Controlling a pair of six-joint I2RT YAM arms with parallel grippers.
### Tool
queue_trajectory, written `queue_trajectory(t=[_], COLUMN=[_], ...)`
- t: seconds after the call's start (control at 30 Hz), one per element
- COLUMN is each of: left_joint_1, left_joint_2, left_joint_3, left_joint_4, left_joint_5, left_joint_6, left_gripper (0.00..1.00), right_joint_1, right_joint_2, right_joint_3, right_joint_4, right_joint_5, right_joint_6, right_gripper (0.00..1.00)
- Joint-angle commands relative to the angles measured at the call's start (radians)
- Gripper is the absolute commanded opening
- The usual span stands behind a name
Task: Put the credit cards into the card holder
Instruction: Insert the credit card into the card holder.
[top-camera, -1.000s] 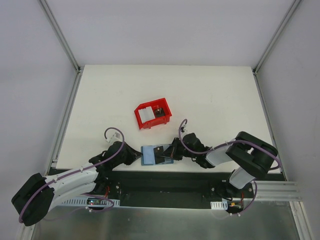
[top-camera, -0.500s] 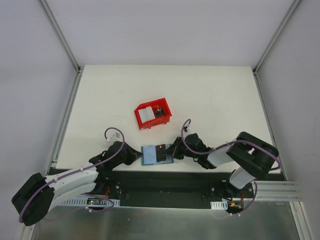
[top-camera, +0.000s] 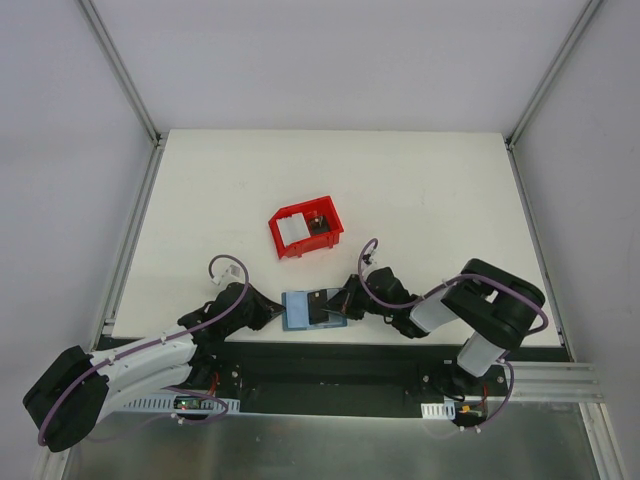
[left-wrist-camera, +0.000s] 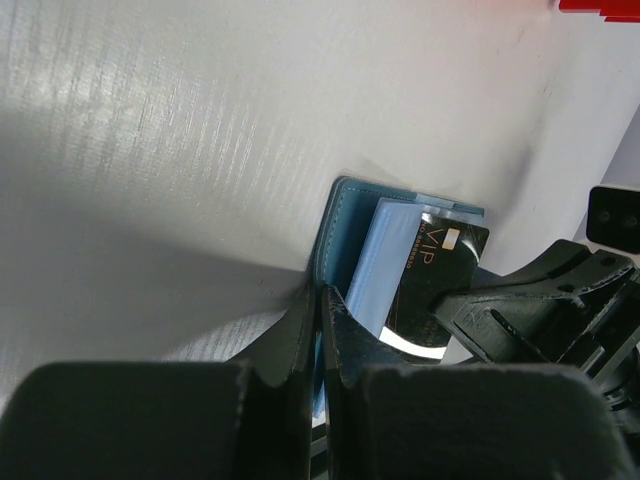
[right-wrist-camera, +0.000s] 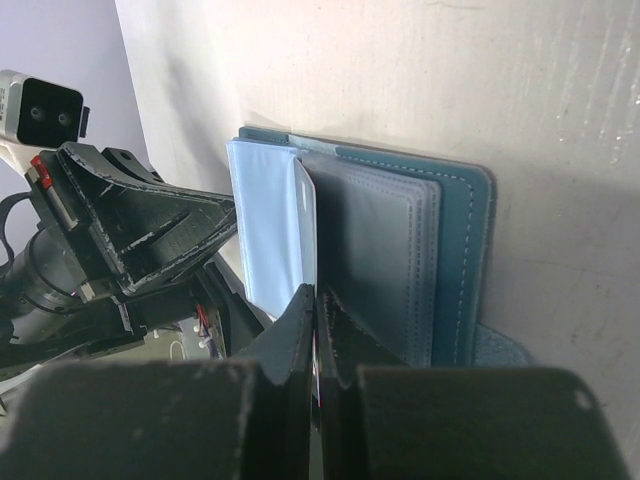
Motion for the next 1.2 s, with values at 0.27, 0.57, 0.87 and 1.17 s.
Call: queue_trajectory(t=[0.27, 0.57, 0.87, 1.17], left_joint_1=[0.010, 0.012, 0.010, 0.010], left_joint_2=[0.001, -0.011, -0.013, -0.011], left_joint_3=[-0.016, -0.024, -0.024, -0.025], left_joint_4=[-0.028, -0.028, -0.028, -0.028], left_joint_5=[-0.018, -0.018, -0.021, -0.023], left_joint_6=[-0.011, -0.014, -0.016, -0.019], left_gripper=[0.00, 0.00, 0.00, 0.00], right_joint_1=[0.017, -0.038, -0.025, -0.003], right_joint_2=[0.047, -0.013, 0.036, 0.053], right_joint_3=[0.007, -0.068, -0.039, -0.008], right_joint_4=[0.022, 0.039, 0.019, -0.011], right_joint_5=[-0.022, 0.028, -0.013, -0.021], right_joint_6=[0.015, -0.005, 0.005, 0.005], right_gripper=[0.01, 0.01, 0.01, 0.00])
